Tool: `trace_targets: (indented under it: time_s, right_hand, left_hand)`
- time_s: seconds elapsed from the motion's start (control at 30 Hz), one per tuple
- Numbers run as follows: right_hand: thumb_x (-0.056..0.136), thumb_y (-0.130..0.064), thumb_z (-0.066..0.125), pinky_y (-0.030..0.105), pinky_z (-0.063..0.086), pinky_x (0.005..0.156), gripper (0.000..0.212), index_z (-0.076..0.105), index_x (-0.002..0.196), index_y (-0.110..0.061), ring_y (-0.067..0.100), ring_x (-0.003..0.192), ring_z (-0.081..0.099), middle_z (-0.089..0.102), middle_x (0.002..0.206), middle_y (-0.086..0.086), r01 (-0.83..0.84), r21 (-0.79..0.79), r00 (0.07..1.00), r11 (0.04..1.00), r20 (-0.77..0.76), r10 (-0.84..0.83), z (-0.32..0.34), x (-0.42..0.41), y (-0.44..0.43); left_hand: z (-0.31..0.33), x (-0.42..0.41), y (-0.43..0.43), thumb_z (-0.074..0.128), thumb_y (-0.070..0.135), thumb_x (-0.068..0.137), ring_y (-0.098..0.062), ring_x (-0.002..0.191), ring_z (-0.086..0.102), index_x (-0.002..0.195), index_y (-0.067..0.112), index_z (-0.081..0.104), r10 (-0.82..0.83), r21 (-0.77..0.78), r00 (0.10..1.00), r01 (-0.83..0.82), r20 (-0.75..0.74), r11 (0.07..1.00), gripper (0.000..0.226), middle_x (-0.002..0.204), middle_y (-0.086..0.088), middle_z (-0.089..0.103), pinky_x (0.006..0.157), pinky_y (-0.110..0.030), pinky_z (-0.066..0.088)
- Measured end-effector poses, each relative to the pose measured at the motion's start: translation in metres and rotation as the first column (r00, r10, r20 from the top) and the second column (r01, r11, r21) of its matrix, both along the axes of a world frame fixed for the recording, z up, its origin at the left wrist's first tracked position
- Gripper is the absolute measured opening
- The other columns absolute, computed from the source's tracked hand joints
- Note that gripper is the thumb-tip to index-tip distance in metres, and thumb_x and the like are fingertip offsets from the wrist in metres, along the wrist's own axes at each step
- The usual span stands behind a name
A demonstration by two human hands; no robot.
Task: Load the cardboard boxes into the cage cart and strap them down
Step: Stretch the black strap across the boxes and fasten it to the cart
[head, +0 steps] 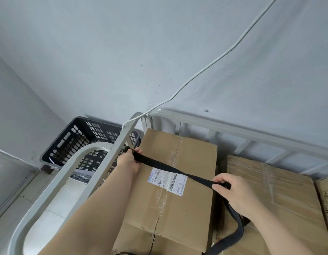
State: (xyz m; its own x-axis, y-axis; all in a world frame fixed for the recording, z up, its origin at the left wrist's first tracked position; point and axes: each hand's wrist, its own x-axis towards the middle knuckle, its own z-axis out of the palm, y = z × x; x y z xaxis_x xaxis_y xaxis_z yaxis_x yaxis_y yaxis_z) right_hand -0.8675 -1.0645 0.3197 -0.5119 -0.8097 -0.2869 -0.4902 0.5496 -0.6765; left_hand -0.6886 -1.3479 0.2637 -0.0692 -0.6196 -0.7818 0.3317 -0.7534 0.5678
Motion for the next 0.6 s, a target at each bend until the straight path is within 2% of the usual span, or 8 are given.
trace_targets:
  time_s: [0.13, 0.2, 0.33, 0.43, 0.47, 0.53, 0.6]
  right_hand:
    - [0.09, -0.025, 0.062, 0.008, 0.038, 0.066, 0.011, 0.063, 0.095, -0.035, -0.008, 0.089, 0.053, 0.06, 0.092, -0.022, -0.006, 0.022, 1.0, 1.0, 0.013, 0.006, -0.015, -0.004, -0.005]
    - [0.09, -0.026, 0.062, 0.007, 0.037, 0.067, 0.014, 0.06, 0.093, -0.039, -0.01, 0.089, 0.052, 0.059, 0.092, -0.023, -0.001, 0.032, 1.0, 0.999, 0.009, 0.0, -0.018, -0.01, 0.001]
    - [0.088, -0.025, 0.064, 0.009, 0.038, 0.063, 0.02, 0.06, 0.084, -0.045, -0.013, 0.086, 0.053, 0.062, 0.088, -0.021, 0.033, 0.039, 0.999, 0.999, 0.026, -0.034, -0.016, -0.018, 0.02]
    - [0.087, -0.022, 0.065, 0.01, 0.038, 0.064, 0.023, 0.064, 0.083, -0.044, -0.01, 0.083, 0.056, 0.064, 0.086, -0.023, 0.033, 0.06, 0.999, 0.998, 0.025, -0.034, -0.012, -0.019, 0.033]
    - [0.087, -0.019, 0.064, 0.008, 0.038, 0.065, 0.026, 0.064, 0.084, -0.045, -0.01, 0.084, 0.055, 0.064, 0.087, -0.026, 0.028, 0.068, 0.999, 0.997, 0.02, -0.03, -0.009, -0.019, 0.039]
    - [0.089, -0.012, 0.059, 0.006, 0.04, 0.069, 0.033, 0.063, 0.09, -0.045, -0.01, 0.092, 0.055, 0.062, 0.096, -0.027, 0.021, 0.078, 1.0, 0.997, 0.004, -0.021, -0.001, -0.022, 0.054]
    - [0.089, -0.004, 0.055, 0.01, 0.039, 0.084, 0.039, 0.063, 0.099, -0.041, -0.005, 0.1, 0.053, 0.058, 0.106, -0.02, 0.057, 0.067, 0.998, 0.996, -0.02, -0.055, 0.013, -0.028, 0.076]
  left_hand:
    - [-0.01, -0.012, -0.008, 0.033, 0.017, 0.105, -0.016, 0.055, 0.045, 0.08, 0.008, 0.047, -0.008, 0.01, 0.999, 0.008, -0.032, 1.0, 0.03, 0.071, -0.005, 0.05, 0.056, -0.032, 0.047]
    - [-0.013, -0.014, -0.001, 0.033, 0.018, 0.105, -0.015, 0.054, 0.041, 0.081, 0.008, 0.047, -0.042, 0.024, 0.998, 0.043, -0.057, 0.999, 0.029, 0.069, -0.004, 0.045, 0.057, -0.033, 0.047]
    - [-0.009, -0.018, 0.012, 0.036, 0.017, 0.104, -0.015, 0.056, 0.043, 0.084, 0.009, 0.047, -0.067, 0.03, 0.992, 0.071, -0.109, 0.997, 0.024, 0.07, -0.003, 0.047, 0.062, -0.034, 0.048]
    - [0.007, -0.029, 0.037, 0.039, 0.017, 0.103, -0.014, 0.059, 0.049, 0.089, 0.008, 0.049, -0.172, 0.038, 0.974, 0.179, -0.145, 0.983, 0.019, 0.07, -0.003, 0.051, 0.076, -0.034, 0.052]
    - [0.013, -0.034, 0.049, 0.039, 0.018, 0.103, -0.015, 0.06, 0.05, 0.089, 0.009, 0.05, -0.211, 0.033, 0.966, 0.218, -0.151, 0.975, 0.02, 0.07, -0.002, 0.052, 0.075, -0.034, 0.052]
    - [0.027, -0.043, 0.074, 0.037, 0.019, 0.104, -0.015, 0.06, 0.05, 0.087, 0.009, 0.05, -0.253, 0.022, 0.954, 0.259, -0.159, 0.966, 0.024, 0.071, -0.002, 0.052, 0.07, -0.034, 0.051]
    - [0.043, -0.049, 0.099, 0.034, 0.018, 0.105, -0.016, 0.06, 0.046, 0.084, 0.008, 0.047, -0.274, 0.01, 0.946, 0.28, -0.173, 0.96, 0.026, 0.072, -0.003, 0.049, 0.07, -0.032, 0.049]
